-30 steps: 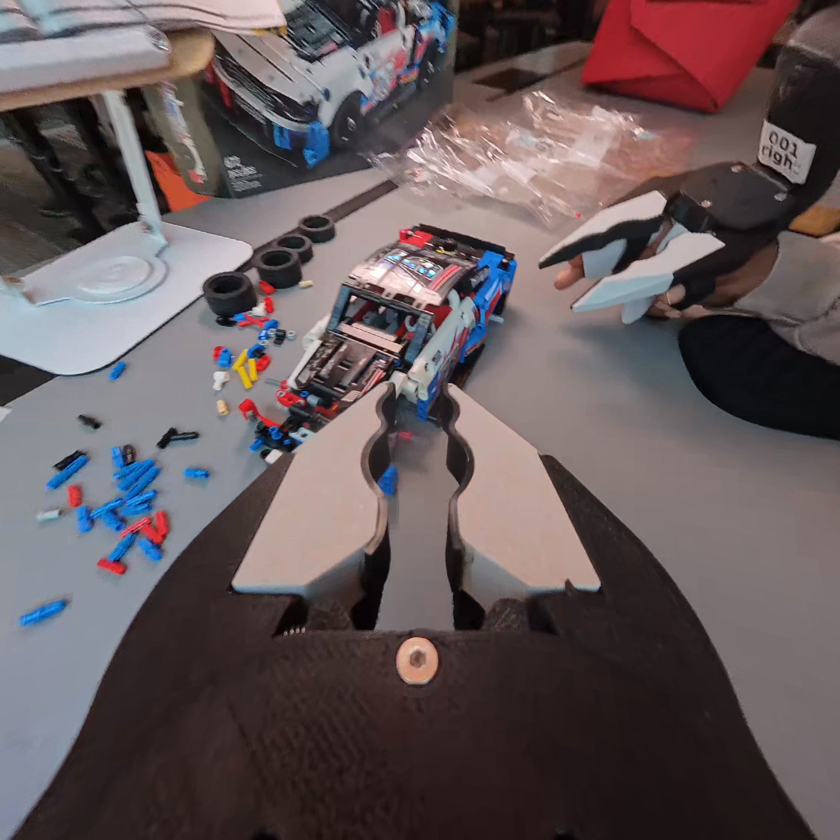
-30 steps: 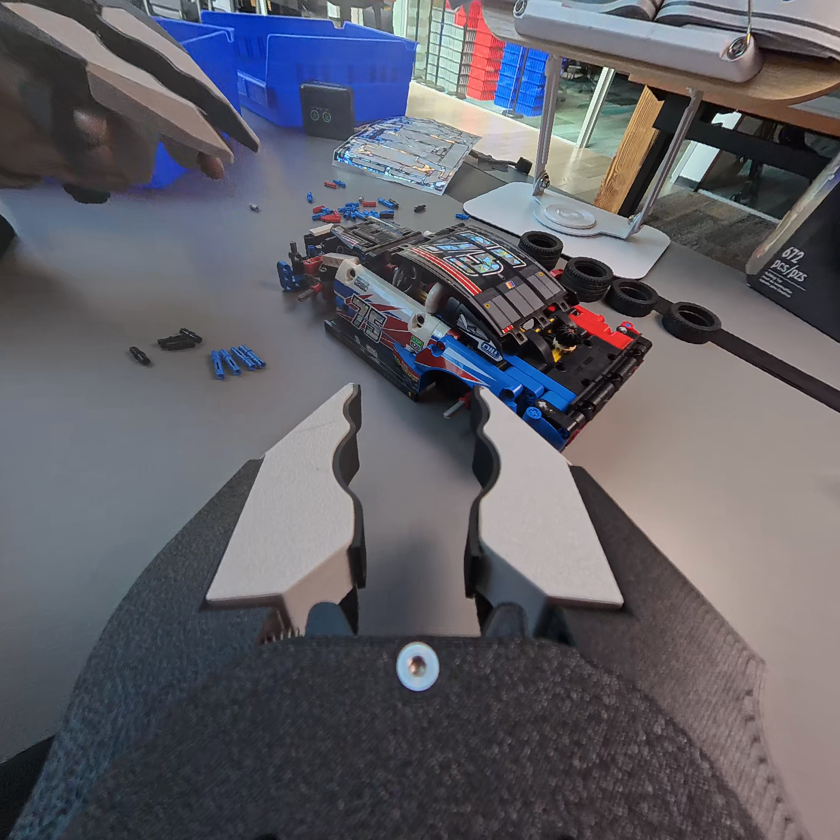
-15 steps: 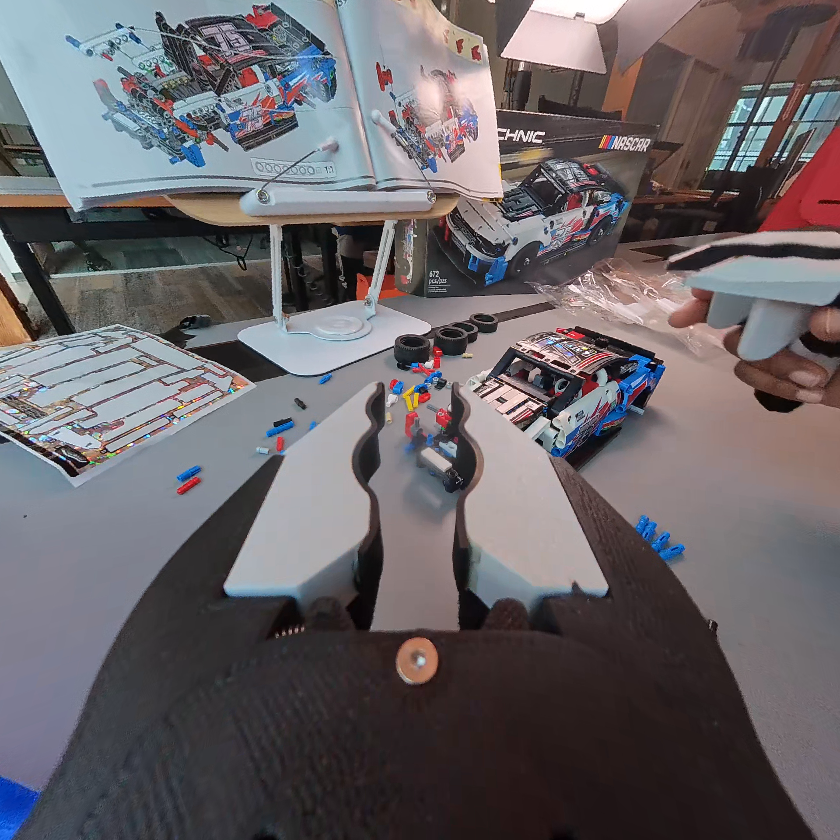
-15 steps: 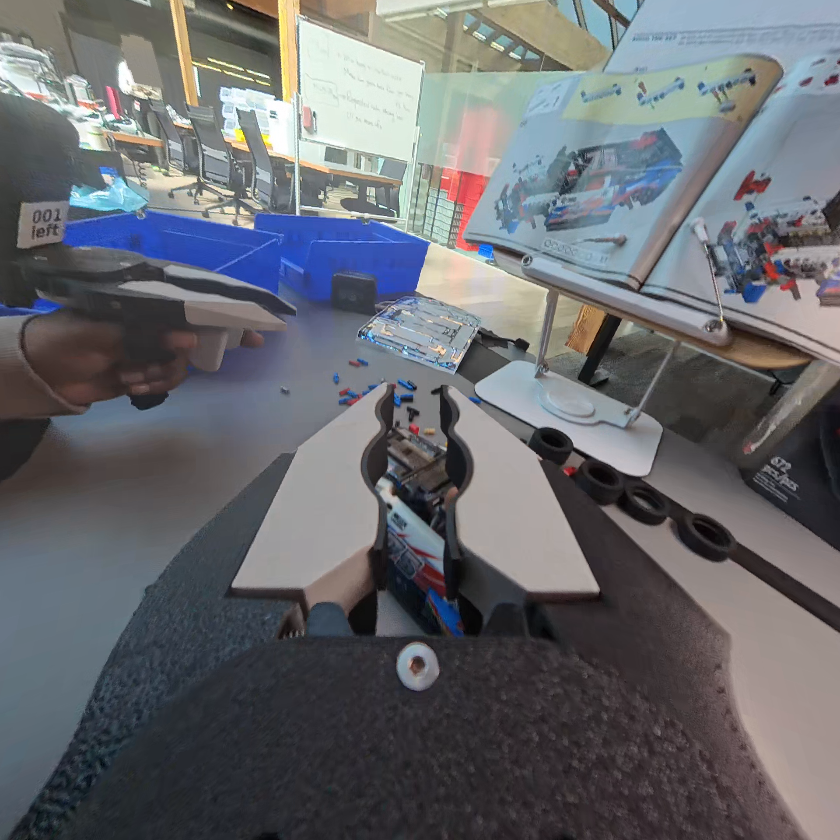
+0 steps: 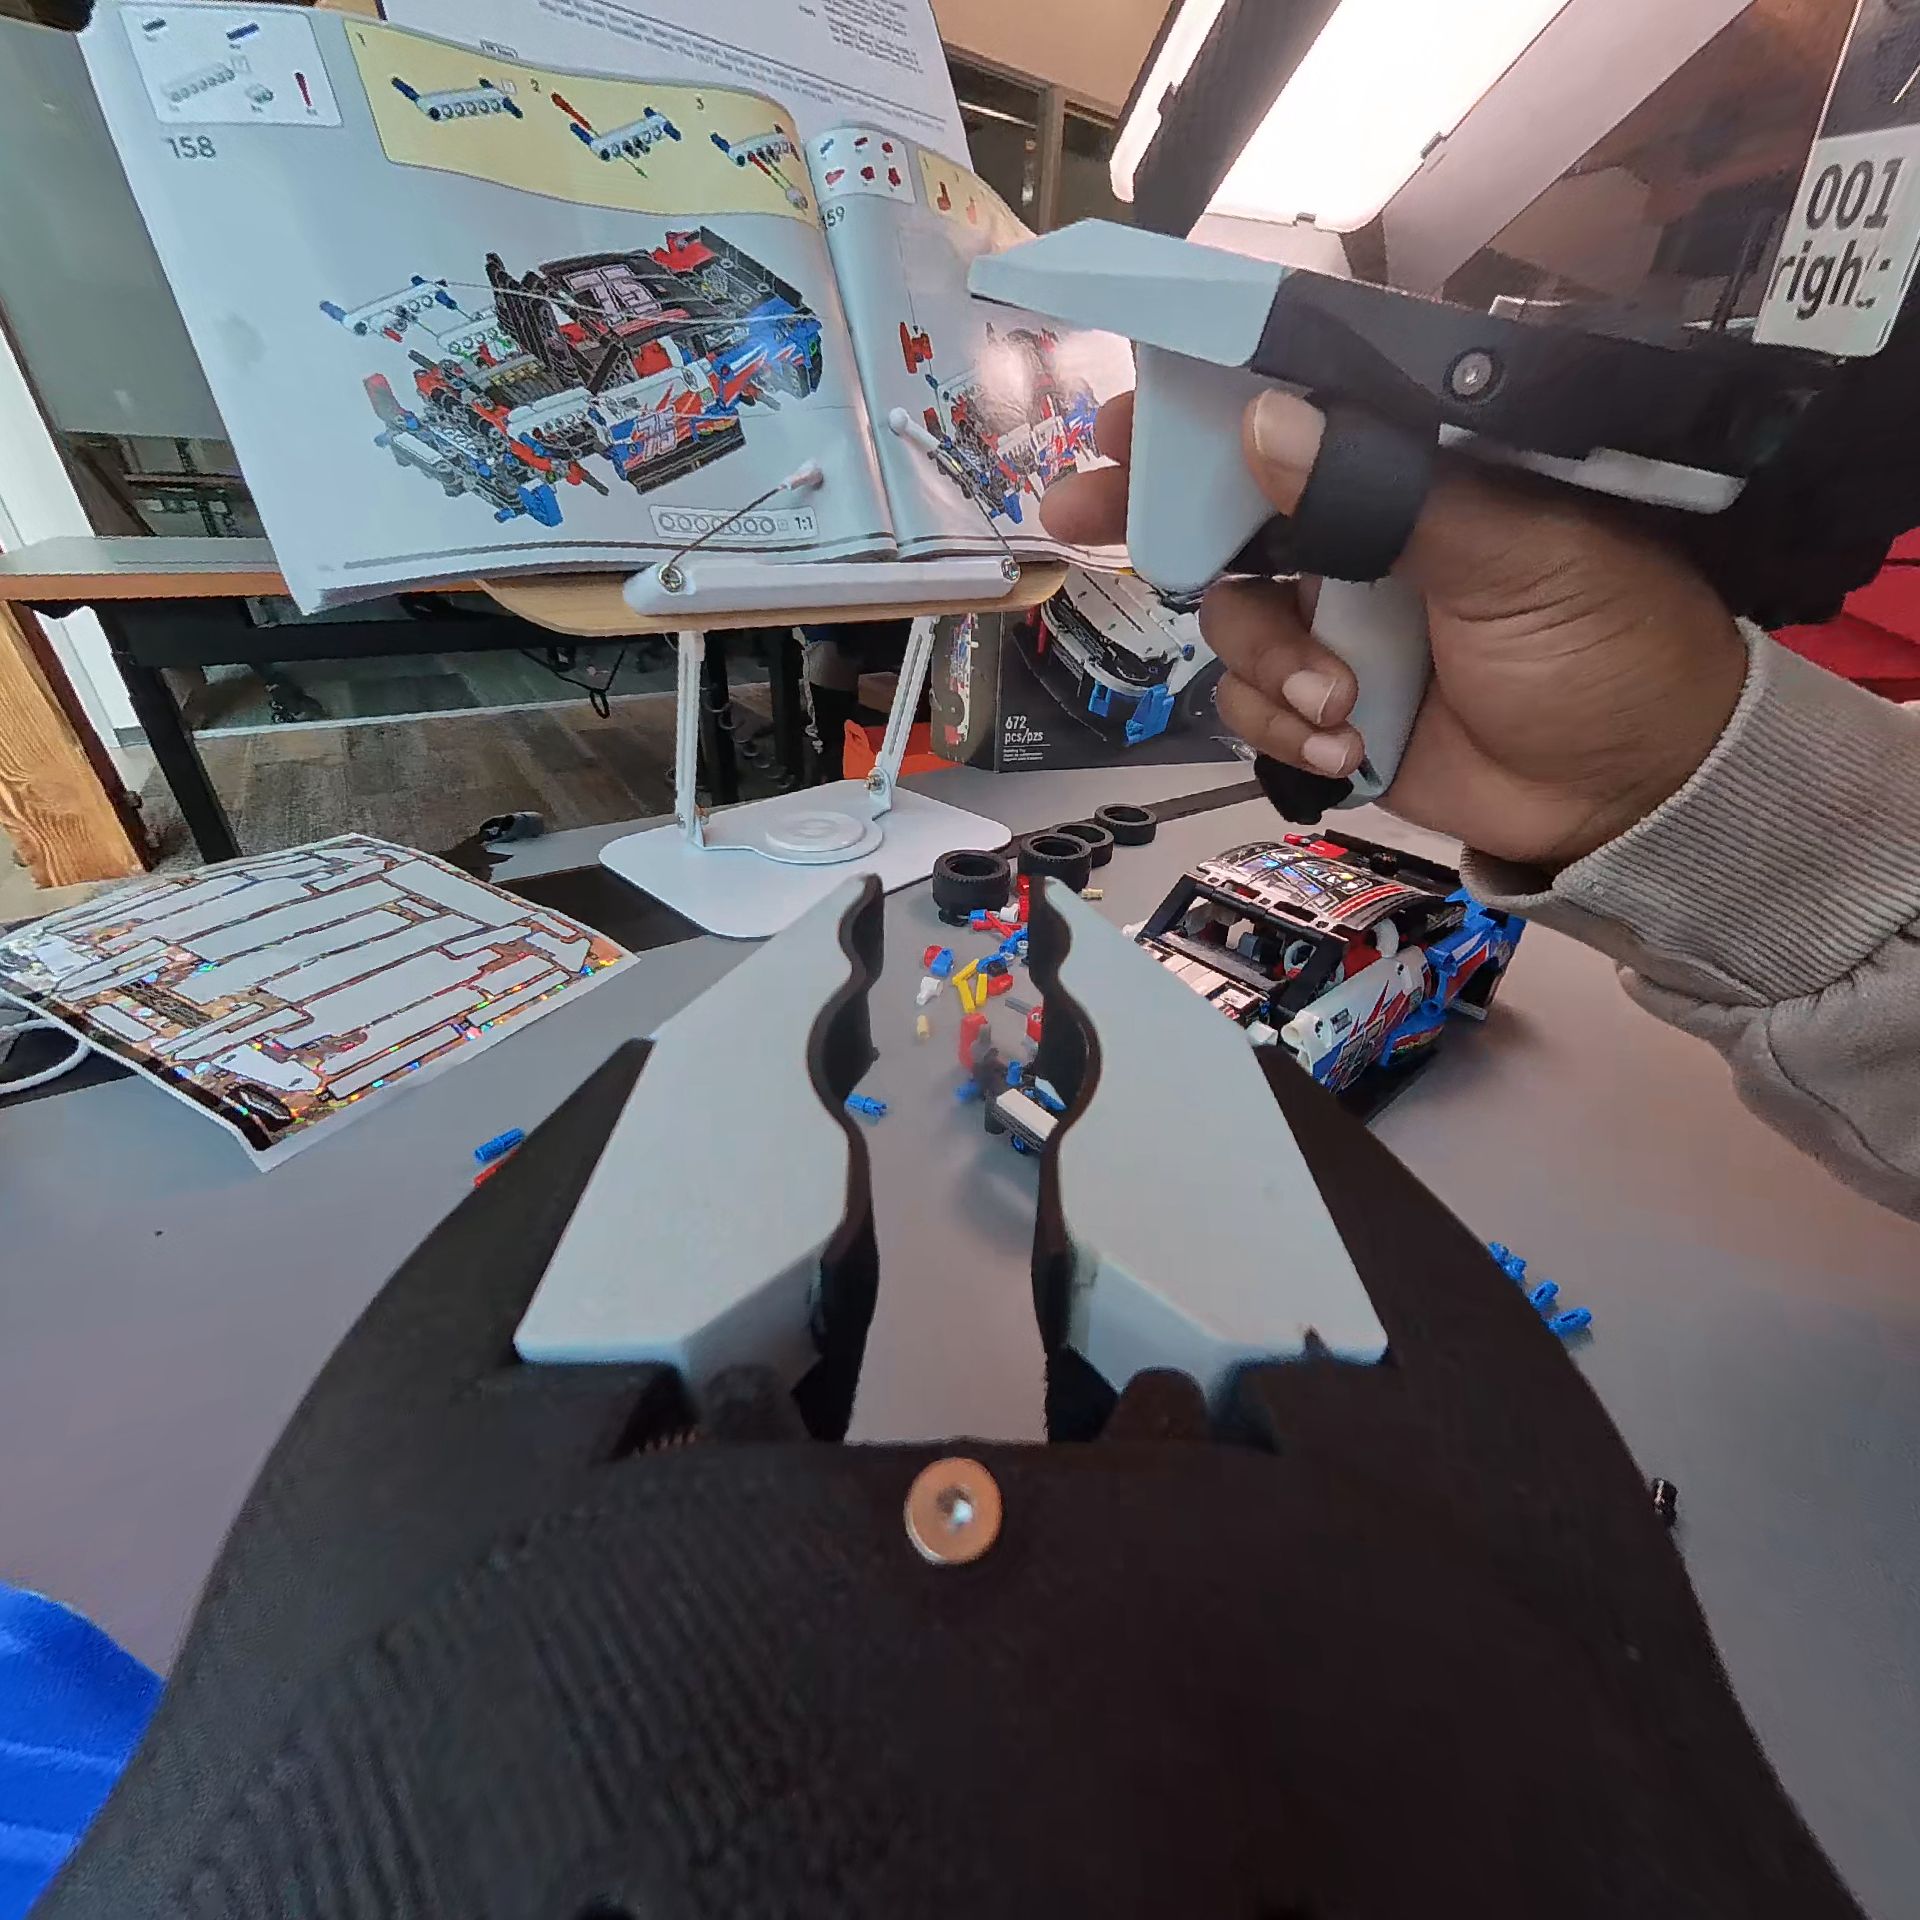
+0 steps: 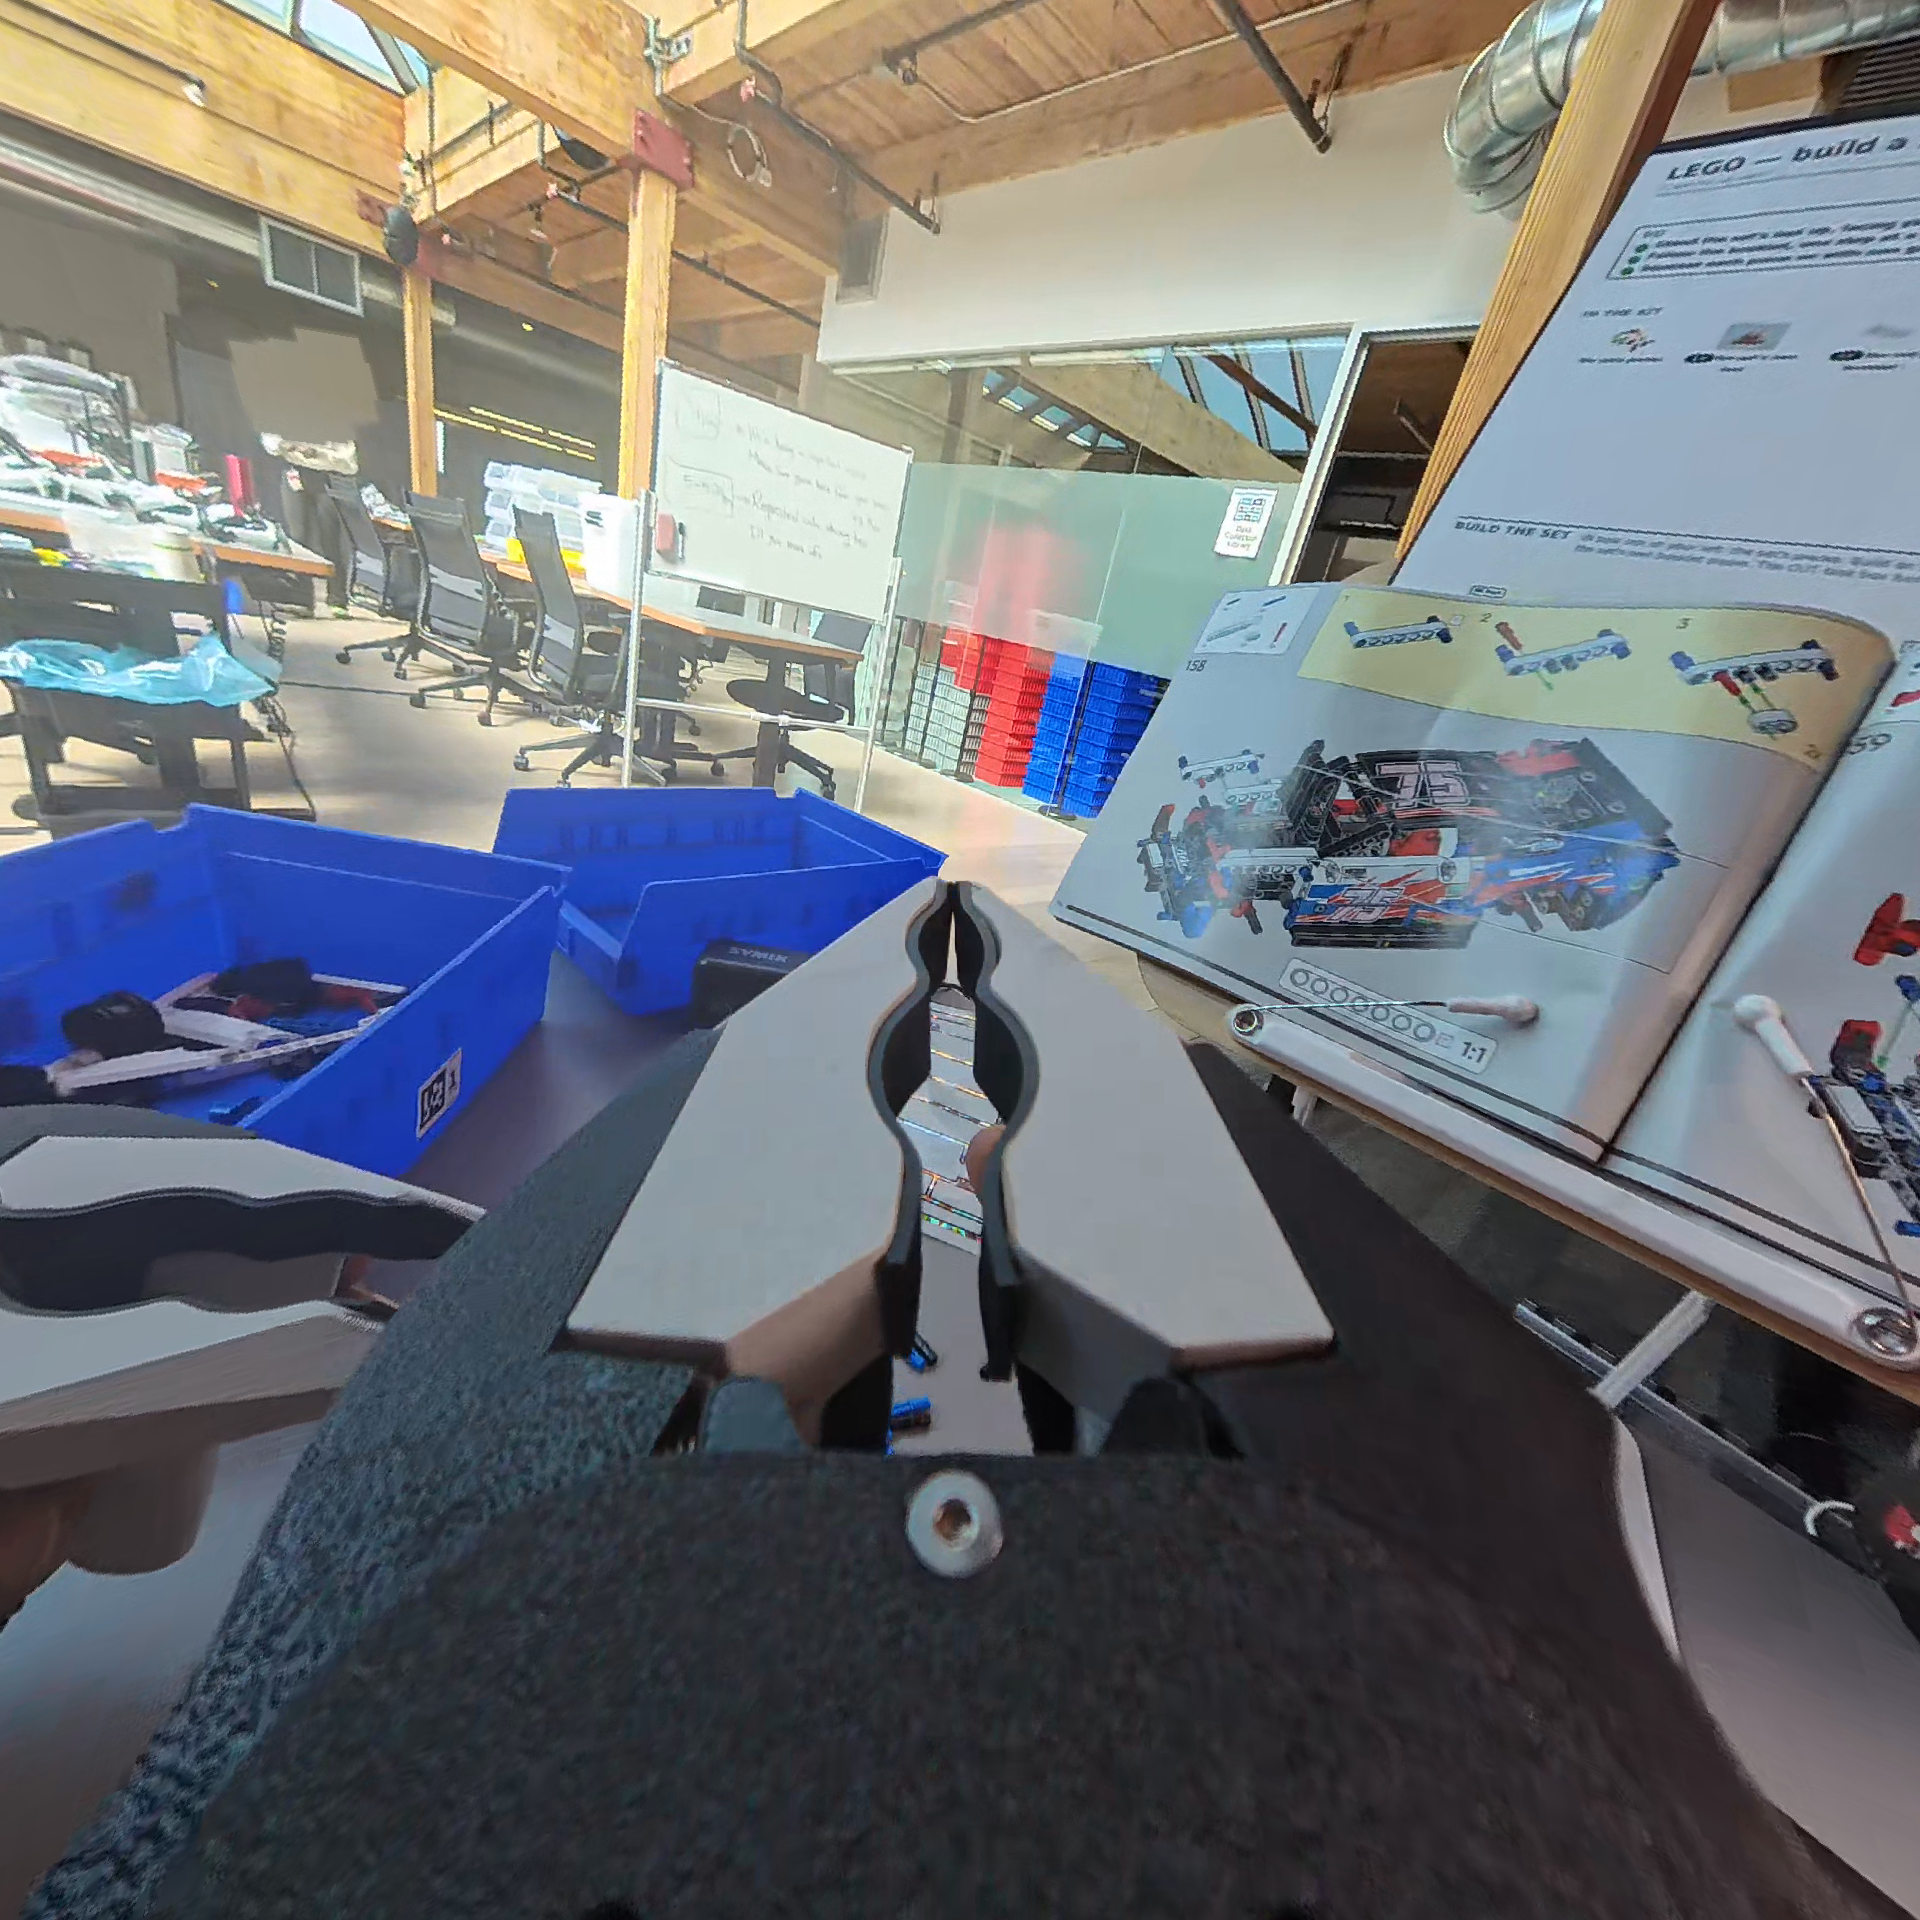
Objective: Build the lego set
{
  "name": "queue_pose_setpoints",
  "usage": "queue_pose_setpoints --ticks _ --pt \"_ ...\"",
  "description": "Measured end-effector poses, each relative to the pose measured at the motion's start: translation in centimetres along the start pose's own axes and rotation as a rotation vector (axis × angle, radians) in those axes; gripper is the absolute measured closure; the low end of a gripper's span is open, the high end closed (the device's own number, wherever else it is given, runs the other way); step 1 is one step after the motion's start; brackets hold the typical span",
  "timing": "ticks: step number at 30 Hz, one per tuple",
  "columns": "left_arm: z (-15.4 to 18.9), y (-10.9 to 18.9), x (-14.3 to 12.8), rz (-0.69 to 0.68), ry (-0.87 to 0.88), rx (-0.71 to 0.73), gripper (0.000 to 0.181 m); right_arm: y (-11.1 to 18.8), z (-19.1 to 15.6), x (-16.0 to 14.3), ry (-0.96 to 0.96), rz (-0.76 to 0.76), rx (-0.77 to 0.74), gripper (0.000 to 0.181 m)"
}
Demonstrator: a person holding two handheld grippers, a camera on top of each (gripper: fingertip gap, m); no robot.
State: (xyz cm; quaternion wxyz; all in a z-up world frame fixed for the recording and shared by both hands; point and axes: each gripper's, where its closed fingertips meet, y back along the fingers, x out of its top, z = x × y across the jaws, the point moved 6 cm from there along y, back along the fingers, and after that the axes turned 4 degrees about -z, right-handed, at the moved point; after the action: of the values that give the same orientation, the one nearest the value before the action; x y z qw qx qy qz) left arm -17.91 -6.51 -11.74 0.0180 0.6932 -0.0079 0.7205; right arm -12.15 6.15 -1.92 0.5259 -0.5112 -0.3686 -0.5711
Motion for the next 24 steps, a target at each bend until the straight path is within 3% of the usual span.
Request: queue_pose_setpoints --ticks 8,14,18,21,24 --pt "-0.7 0.2 0.2 0.026 0.025 0.02 0.154 2.4 1.6 0.4 0.021 0.02 -0.105 0.176" --pt "-0.9 0.7 0.9 0.05 0.044 0.017 0.156 10.4 3.2 -2.2 0.096 -0.052 -0.113 0.157" --pt "-1.4 2.4 3.7 0.135 0.018 0.035 0.163 16.9 4.9 -4.5 0.084 -0.139 -0.128 0.155" --pt "-3.9 5.5 7.6 0.183 -0.031 0.138 0.166 21.1 6.5 -6.2 0.064 -0.197 -0.18 0.163" --pt "-8.7 9.0 11.0 0.072 -0.064 0.266 0.168 24.0 7.7 -7.7 0.024 -0.232 -0.217 0.166"
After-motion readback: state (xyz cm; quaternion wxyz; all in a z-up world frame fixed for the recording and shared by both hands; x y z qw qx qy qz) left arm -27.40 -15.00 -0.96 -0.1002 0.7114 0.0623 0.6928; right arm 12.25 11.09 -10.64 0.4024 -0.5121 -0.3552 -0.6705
